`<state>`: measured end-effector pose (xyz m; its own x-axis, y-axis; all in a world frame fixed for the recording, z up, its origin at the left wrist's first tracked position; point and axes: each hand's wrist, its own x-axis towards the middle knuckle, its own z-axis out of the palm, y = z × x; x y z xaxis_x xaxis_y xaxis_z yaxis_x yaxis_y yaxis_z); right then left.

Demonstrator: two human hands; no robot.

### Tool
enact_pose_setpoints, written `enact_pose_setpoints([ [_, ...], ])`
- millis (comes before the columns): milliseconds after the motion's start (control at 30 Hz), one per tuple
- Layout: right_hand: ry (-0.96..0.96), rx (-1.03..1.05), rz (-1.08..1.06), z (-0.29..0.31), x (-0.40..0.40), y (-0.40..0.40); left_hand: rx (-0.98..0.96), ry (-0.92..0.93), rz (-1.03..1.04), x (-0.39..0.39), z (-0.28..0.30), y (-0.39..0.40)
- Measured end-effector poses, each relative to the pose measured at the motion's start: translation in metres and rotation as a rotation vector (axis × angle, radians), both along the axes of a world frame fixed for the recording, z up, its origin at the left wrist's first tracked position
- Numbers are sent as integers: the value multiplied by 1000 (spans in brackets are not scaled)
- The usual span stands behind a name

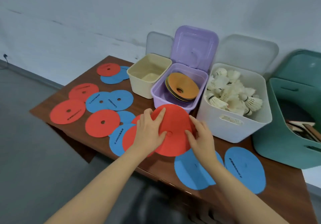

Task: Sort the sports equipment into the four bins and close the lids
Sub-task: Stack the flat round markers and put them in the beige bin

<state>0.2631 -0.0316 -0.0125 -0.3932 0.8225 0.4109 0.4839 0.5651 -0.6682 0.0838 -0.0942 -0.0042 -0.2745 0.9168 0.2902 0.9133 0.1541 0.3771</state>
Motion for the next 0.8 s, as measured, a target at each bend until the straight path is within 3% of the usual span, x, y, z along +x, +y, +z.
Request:
enact_pose_setpoints([
  [467,28,161,9,55,-142,140,28,76,102,-129,58,125],
  [800,10,20,31,58,-208,233,-31,163,77,-201,70,226],
])
